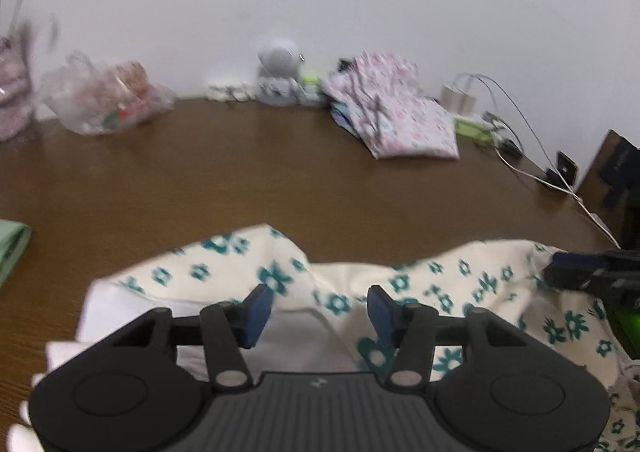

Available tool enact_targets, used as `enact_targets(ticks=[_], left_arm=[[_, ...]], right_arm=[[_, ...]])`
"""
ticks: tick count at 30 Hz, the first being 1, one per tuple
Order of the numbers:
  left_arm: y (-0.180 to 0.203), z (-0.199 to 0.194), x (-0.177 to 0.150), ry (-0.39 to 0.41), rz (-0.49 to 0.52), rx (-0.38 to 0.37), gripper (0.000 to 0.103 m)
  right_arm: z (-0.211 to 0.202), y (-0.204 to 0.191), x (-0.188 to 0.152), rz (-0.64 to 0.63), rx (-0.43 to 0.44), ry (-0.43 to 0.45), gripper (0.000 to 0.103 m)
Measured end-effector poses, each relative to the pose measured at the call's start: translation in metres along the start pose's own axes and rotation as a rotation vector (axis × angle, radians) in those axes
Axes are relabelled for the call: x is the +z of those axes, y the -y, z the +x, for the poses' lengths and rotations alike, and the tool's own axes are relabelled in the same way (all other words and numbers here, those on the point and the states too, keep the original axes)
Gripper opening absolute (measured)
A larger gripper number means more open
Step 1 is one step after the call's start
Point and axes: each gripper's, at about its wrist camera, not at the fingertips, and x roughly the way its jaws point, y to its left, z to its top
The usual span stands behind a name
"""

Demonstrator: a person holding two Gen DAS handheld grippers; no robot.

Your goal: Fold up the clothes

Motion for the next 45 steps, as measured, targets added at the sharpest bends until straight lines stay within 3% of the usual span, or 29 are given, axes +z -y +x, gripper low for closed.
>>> enact_targets(ticks=[3,5,8,10,13,15,18,23,26,27,29,31,34,39,41,45], left_arm=[[-0.001,0.019,0.001,-0.062,-0.033,-0.027,0.047],[0.0,0.028,0.002,-0.079,-0.049,-0.054,0.03],[0.004,0.029,-0.001,-0.054,-0.03,-0.063,0.003],[0.007,0.028,-0.004,-0.031,-0.007,-0.053,0.002],[0.0,0.022,-0.004,0.011,-0.059,-0.02,0.001],[-0.006,0.021,-0.003,0.033,-0.095,0.004,0.001],[-0.004,0.024,-0.006,0.034,-0.062,0.071,0.002],[-0.003,0.013,-0.007,0.034,-0.047,0.117,0.02],[-0.002,-0.017,-0.005,0.062,-0.025,0.067,0.033],[-0.002,-0.031,-0.006,0.077,-0.011,0.039,0.038],[0.0,-0.056,-0.013,0.106,0.029,-0.014,0.066],[0.002,-0.075,-0.026,0.111,0.079,-0.054,0.073],[0.001,-0.086,-0.05,0.057,0.113,-0.052,0.076],[-0.009,-0.091,-0.085,-0.018,0.056,-0.027,0.077],[-0.012,-0.094,-0.097,-0.02,0.033,-0.024,0.077],[-0.005,-0.102,-0.112,0.017,0.078,0.031,0.077]], right_arm=[[0.021,-0.003,-0.004,-0.009,-0.008,-0.068,0.043],[0.027,-0.005,-0.006,-0.007,0.005,-0.079,0.038],[0.028,-0.004,-0.007,-0.004,0.032,-0.07,0.022],[0.025,-0.004,-0.008,-0.003,0.032,-0.059,0.016],[0.021,-0.002,-0.005,-0.001,0.037,-0.025,0.01],[0.02,-0.002,-0.004,-0.011,0.016,-0.006,0.009],[0.029,-0.001,-0.006,-0.028,-0.054,-0.028,0.009],[0.024,-0.003,-0.011,-0.065,-0.127,-0.014,0.014],[0.0,-0.007,-0.008,-0.096,-0.137,0.035,0.028],[-0.013,-0.008,-0.008,-0.093,-0.108,0.051,0.034],[-0.041,-0.011,-0.01,-0.085,-0.024,0.072,0.041],[-0.062,-0.015,-0.018,-0.107,0.068,0.059,0.045],[-0.077,-0.024,-0.038,-0.144,0.157,0.008,0.051],[-0.069,-0.038,-0.067,-0.181,0.126,-0.078,0.051],[-0.074,-0.041,-0.073,-0.178,0.129,-0.076,0.051],[-0.085,-0.038,-0.083,-0.177,0.112,-0.082,0.051]])
